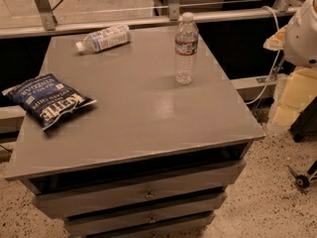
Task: Move water bottle near blue plastic bottle
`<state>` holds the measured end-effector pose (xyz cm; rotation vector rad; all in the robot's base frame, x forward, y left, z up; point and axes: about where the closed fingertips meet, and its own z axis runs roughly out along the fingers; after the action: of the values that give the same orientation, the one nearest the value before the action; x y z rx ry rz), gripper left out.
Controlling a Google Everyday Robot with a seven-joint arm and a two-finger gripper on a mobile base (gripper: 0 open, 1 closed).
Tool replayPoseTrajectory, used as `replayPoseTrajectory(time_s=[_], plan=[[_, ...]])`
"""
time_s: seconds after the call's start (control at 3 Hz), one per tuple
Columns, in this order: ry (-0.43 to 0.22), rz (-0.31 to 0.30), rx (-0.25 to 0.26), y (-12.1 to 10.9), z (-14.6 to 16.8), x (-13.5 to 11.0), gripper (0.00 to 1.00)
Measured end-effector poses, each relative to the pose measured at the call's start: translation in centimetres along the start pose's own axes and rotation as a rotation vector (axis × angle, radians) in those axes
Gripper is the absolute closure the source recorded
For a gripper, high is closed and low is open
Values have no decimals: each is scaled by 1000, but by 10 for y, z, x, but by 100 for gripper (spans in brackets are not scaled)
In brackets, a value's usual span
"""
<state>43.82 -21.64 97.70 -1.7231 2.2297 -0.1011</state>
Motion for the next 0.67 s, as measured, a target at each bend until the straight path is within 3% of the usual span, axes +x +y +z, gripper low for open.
replayPoseTrajectory(time_s=[0.33,0.67], plan=[[0,0,0,0,0,0,0],[-77,-12,30,-15,14,-10,0]])
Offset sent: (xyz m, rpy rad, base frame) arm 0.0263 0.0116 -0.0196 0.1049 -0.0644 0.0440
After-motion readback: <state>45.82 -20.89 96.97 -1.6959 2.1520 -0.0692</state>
